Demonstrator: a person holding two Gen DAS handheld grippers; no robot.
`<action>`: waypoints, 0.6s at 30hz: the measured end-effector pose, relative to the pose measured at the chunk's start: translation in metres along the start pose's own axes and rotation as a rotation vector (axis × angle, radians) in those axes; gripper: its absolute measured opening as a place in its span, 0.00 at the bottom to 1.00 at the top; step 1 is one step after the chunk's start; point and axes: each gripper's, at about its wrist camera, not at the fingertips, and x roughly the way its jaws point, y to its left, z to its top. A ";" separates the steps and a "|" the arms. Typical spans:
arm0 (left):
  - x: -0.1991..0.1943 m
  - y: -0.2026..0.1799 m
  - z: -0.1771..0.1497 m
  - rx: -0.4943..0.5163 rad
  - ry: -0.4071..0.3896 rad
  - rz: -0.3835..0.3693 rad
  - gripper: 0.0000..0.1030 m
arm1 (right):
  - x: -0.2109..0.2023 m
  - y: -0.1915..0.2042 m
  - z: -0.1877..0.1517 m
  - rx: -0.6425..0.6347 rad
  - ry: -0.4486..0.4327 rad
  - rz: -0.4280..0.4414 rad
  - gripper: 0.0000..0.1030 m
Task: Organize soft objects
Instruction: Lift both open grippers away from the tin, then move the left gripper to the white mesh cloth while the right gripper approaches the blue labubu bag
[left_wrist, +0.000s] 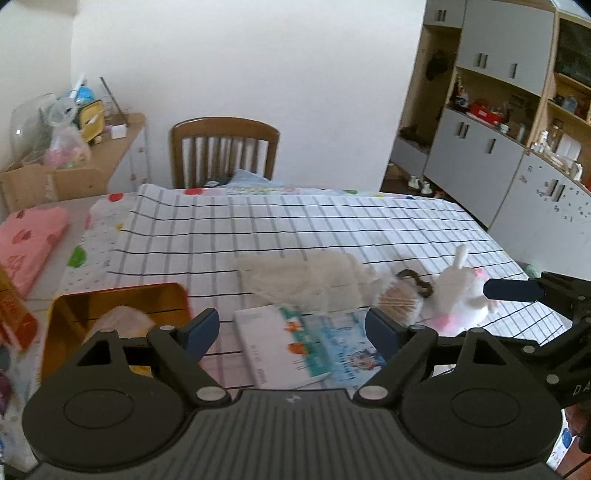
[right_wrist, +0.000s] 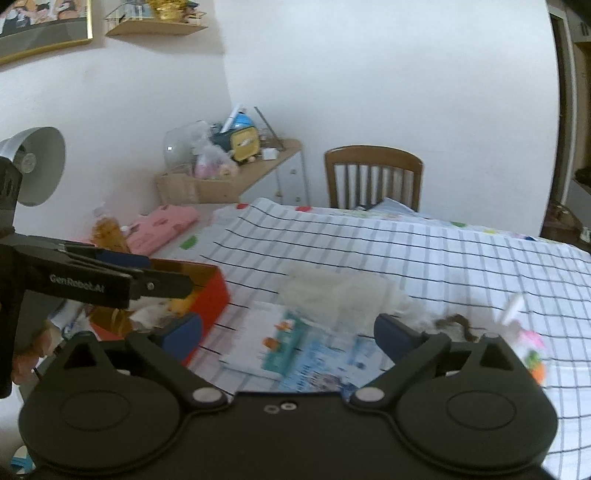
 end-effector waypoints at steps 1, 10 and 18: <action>0.002 -0.004 0.000 0.001 -0.001 -0.007 0.84 | -0.002 -0.004 -0.002 0.002 0.001 -0.005 0.98; 0.024 -0.041 0.002 0.020 -0.013 -0.063 0.96 | -0.012 -0.036 -0.020 -0.007 0.031 -0.023 1.00; 0.066 -0.054 0.013 0.006 0.027 -0.039 0.97 | 0.001 -0.050 -0.031 -0.018 0.070 -0.005 1.00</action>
